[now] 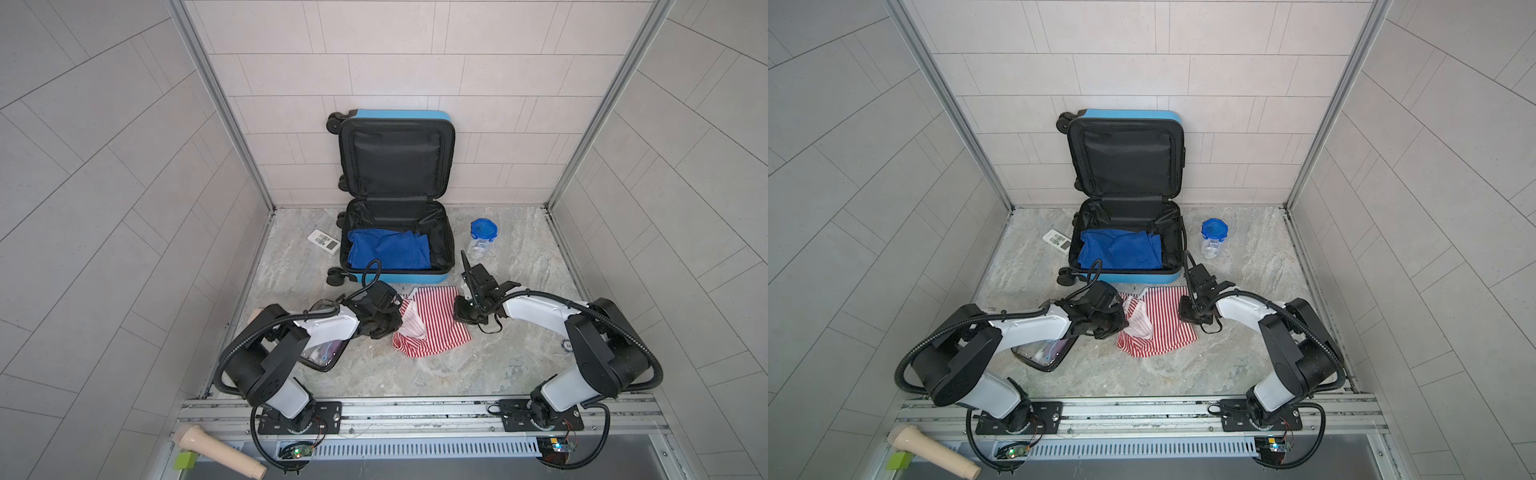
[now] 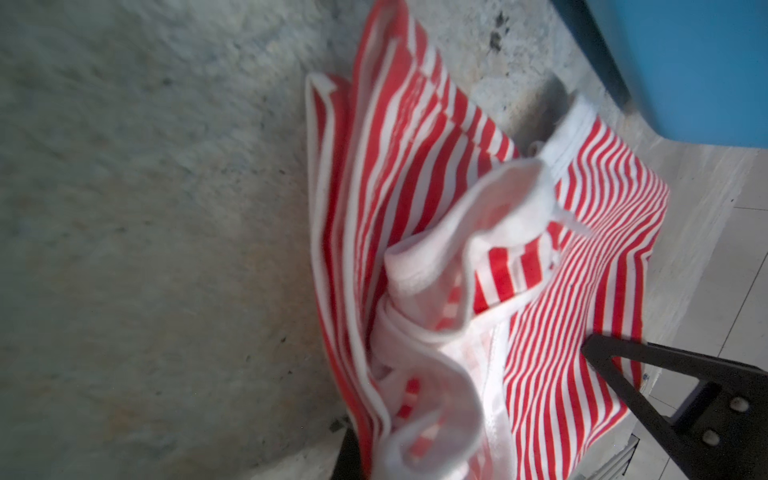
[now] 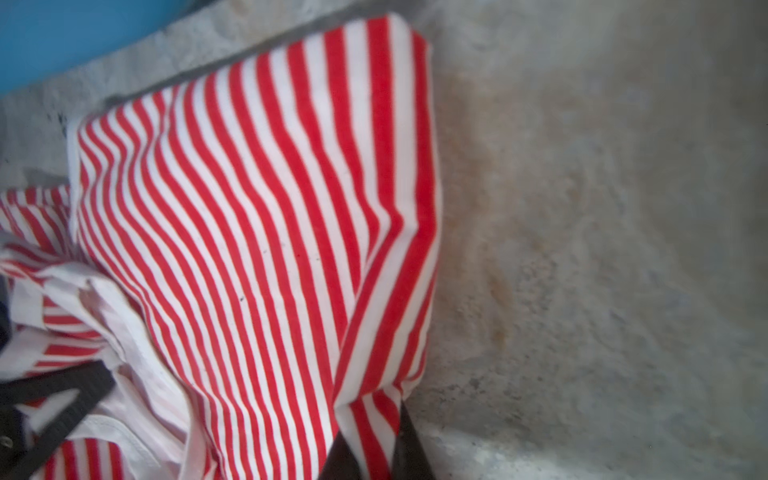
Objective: Pack the luggage
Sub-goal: 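Grasp the striped shirt's other edge with the left gripper while the right gripper spreads it, then lift the striped shirt with both grippers and carry it into the suitcase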
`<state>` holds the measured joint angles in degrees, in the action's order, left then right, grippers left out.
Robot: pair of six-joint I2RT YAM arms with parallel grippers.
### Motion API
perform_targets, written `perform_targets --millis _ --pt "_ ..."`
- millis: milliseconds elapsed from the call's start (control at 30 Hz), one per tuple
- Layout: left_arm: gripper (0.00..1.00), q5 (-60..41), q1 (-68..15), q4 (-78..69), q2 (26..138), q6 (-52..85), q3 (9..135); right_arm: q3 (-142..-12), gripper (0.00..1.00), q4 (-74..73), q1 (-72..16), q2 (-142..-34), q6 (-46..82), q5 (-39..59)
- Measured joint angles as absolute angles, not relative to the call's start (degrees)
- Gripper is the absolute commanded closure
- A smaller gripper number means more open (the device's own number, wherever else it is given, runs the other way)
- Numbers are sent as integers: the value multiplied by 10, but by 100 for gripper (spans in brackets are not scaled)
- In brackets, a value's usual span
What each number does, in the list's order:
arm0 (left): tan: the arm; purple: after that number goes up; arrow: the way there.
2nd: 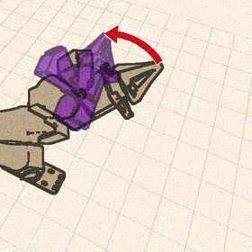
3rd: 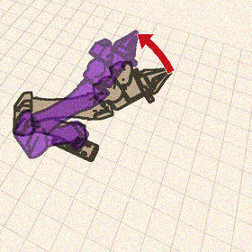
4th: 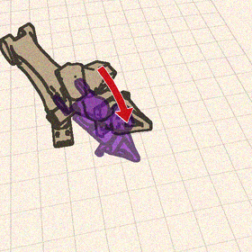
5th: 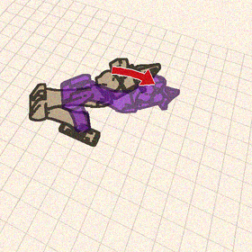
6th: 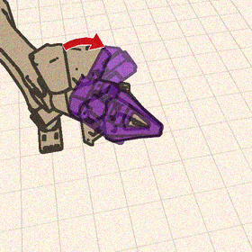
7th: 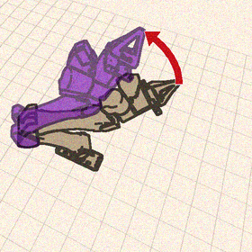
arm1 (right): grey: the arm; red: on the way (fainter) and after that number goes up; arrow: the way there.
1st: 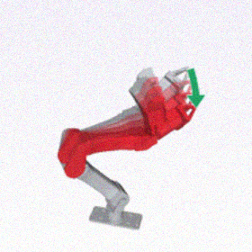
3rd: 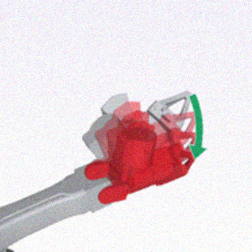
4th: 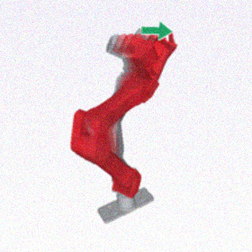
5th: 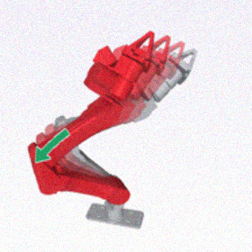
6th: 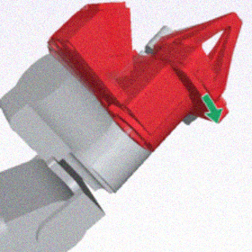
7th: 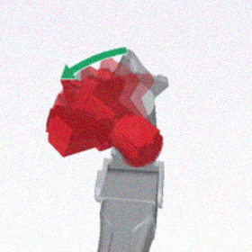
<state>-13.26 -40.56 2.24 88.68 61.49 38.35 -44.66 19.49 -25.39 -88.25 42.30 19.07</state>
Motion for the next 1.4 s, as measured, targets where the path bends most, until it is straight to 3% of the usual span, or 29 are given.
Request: perform_targets --millis 100,600,900,1100,1400 --pt "100 -126 -407 42 871 609 384 -446 100 200 -258 -866 429 192" --pt "100 -79 -413 215 726 562 448 -506 100 288 -319 -730 455 178" --pt "100 -44 -413 328 667 520 559 -613 100 342 -334 -683 457 177" --pt "100 -21 -383 345 676 475 633 -693 100 323 -333 -702 453 167" --pt "100 -27 -271 370 824 368 825 -874 100 312 -315 -881 416 133"
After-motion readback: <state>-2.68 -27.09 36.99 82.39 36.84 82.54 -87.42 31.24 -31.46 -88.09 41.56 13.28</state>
